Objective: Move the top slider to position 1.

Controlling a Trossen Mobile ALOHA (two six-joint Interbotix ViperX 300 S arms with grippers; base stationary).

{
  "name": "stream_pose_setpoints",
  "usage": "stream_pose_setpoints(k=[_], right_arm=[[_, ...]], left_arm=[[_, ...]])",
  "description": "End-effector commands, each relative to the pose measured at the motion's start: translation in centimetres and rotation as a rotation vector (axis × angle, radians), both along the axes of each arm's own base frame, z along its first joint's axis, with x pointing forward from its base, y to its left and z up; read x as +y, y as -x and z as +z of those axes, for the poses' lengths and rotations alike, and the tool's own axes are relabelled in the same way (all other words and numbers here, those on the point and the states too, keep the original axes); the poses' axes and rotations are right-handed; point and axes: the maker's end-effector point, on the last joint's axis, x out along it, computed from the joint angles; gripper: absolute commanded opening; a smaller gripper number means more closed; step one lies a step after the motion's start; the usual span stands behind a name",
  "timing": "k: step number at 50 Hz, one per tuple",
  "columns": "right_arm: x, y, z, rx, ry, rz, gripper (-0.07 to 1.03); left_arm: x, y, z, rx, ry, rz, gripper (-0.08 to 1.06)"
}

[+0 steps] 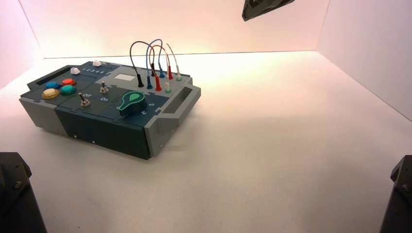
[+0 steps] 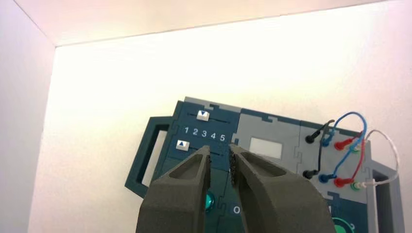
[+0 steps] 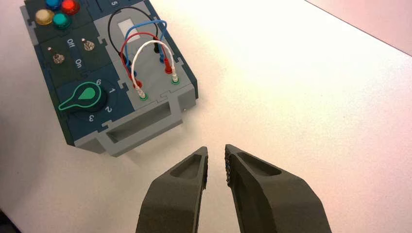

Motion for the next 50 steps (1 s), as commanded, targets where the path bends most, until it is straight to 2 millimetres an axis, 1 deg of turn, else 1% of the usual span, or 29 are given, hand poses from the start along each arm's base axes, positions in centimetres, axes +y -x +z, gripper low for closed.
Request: stream_pose_setpoints(k=[1, 17, 25, 32, 36, 38, 42, 48, 49, 50], right_arm=[[0.5, -0.5, 1.4, -0.033, -0.025, 0.004, 0.22], [0.5, -0.5, 1.4, -0.035, -0.025, 0.005, 0.22], [0.4, -0.4, 1.3, -0.035, -0.022, 0.007, 0.22], [0.4, -0.4, 1.3, -0.036, -0.019, 0.008, 0.22], [0.3, -0.4, 1.3, -0.036, -0.019, 0.006, 0.22], [0.4, -0.4, 1.3, -0.036, -0.019, 0.008, 0.22], [0.3, -0.4, 1.2, -0.036, -0.019, 0.006, 0.22], [0.3, -0.4, 1.2, -0.037, -0.018, 0.007, 0.22], [0.3, -0.3, 1.2, -0.038, -0.017, 0.009, 0.22], [0.2, -0.3, 1.2, -0.038, -0.017, 0.007, 0.22]], left_arm=[[0.1, -0.8, -0.3, 0.003, 0.004, 0.009, 0.23], [0.2, -3.1, -1.9, 0.076, 0.005, 0.011, 0.23], [0.1, -4.0, -1.9, 0.081, 0.001, 0.003, 0.22], [-0.4, -5.4, -2.2, 0.084, -0.009, -0.021, 0.22], [-0.9, -6.0, -3.3, 0.119, -0.014, -0.038, 0.22], [-1.1, -6.4, -4.4, 0.151, -0.018, -0.048, 0.21], [-1.3, -7.2, -5.7, 0.193, -0.021, -0.057, 0.21], [-1.5, -8.1, -6.4, 0.219, -0.021, -0.060, 0.21], [-1.5, -8.6, -6.7, 0.228, -0.022, -0.062, 0.20], [-1.5, -8.6, -6.7, 0.229, -0.022, -0.062, 0.19]])
